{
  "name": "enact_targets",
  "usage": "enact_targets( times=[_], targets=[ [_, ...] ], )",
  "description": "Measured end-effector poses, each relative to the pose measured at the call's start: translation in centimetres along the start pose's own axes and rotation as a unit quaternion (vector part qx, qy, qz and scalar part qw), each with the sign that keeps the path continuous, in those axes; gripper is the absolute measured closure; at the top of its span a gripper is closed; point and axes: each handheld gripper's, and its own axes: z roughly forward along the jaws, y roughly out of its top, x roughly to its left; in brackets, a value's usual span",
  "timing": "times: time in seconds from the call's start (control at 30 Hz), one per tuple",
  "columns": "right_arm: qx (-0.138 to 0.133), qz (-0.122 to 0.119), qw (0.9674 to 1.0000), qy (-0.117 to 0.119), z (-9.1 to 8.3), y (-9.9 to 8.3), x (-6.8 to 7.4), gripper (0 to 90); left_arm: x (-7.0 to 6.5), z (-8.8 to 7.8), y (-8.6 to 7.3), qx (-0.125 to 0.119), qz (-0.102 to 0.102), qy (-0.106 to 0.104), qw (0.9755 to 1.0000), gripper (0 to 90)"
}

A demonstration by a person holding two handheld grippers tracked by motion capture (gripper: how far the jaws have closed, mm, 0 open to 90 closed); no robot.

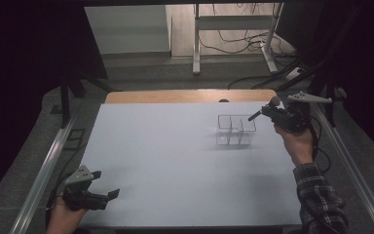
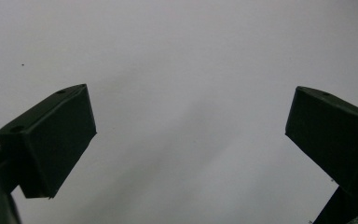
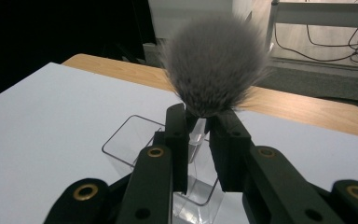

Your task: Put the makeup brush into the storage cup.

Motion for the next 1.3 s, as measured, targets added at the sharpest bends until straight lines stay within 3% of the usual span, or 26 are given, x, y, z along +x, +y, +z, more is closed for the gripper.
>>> enact_targets(
  times=[0.43,1.3],
  targets=[
    [0.000,0.001,1.0000,-0.007,1.2,0.1,-0.7,76.9,0.0,0.0,0.0,-0.001,0.000,0.000,1.0000,2.0],
    [0.021,-0.004,0.9997,-0.012,3.9,-2.4,-0.7,76.9,0.0,0.0,0.0,-0.001,-0.001,-0.002,1.0000,2.1]
  ],
)
